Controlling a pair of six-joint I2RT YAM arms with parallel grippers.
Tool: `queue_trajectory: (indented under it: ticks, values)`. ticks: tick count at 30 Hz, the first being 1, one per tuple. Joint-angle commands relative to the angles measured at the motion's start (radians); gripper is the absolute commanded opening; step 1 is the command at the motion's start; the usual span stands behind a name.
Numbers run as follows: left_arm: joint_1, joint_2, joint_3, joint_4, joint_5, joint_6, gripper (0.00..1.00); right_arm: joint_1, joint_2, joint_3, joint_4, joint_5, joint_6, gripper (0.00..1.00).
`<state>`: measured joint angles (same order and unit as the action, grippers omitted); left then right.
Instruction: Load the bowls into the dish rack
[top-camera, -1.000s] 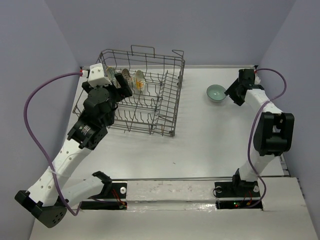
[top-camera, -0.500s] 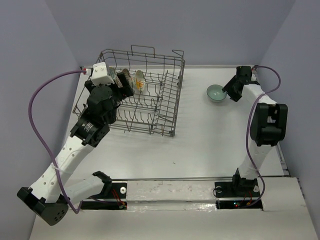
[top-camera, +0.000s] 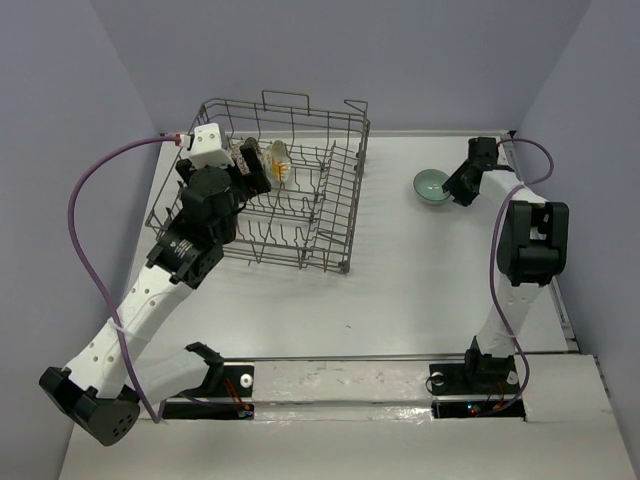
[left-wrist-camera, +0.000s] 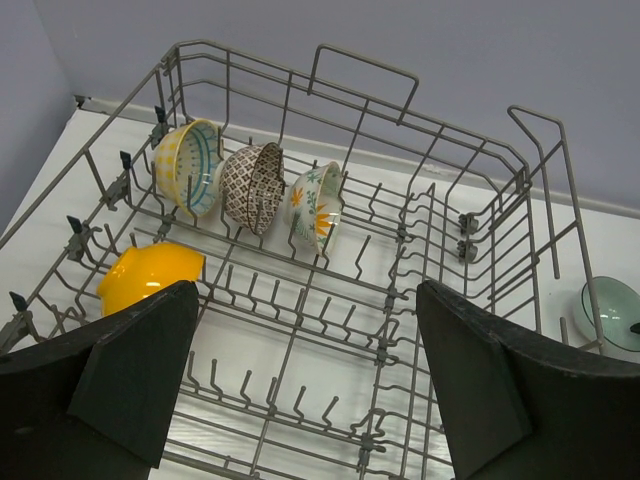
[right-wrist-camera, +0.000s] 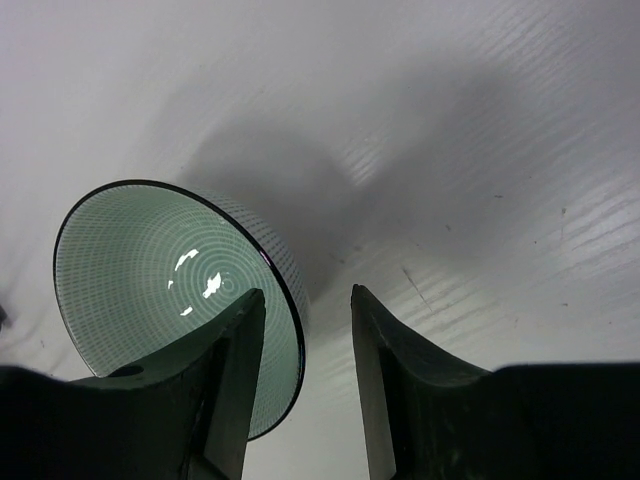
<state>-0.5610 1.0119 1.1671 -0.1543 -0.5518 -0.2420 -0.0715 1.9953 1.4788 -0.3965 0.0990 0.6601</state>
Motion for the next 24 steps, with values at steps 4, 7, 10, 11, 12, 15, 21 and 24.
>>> queue_trajectory:
  ticks: [4, 7, 10, 11, 12, 15, 21, 24]
  values:
    - [0.006, 0.005, 0.013, 0.027, -0.002, -0.019, 0.99, -0.002, 0.014, 0.021, 0.047, -0.015, 0.003, 0.41]
    - [0.006, 0.010, 0.013, 0.027, 0.000, -0.020, 0.99, -0.002, 0.020, 0.025, 0.047, -0.016, 0.003, 0.33]
    - [0.007, 0.014, 0.013, 0.027, 0.001, -0.026, 0.99, -0.002, 0.017, 0.023, 0.047, -0.019, 0.001, 0.13]
    - [0.007, 0.014, 0.013, 0.027, 0.001, -0.026, 0.99, -0.002, 0.014, 0.020, 0.048, -0.019, 0.003, 0.08]
    - [0.007, 0.017, 0.014, 0.027, 0.001, -0.029, 0.99, -0.002, 0.011, 0.017, 0.050, -0.021, 0.001, 0.01]
    - [0.007, 0.024, 0.023, 0.022, 0.010, -0.031, 0.99, -0.002, -0.006, 0.006, 0.051, -0.021, -0.001, 0.01]
    - [0.007, 0.053, 0.117, -0.030, 0.095, -0.031, 0.97, -0.002, -0.153, -0.106, 0.087, -0.065, 0.006, 0.01]
    - [0.007, 0.080, 0.190, -0.070, 0.159, -0.031, 0.97, 0.018, -0.286, -0.184, 0.097, -0.084, 0.009, 0.01]
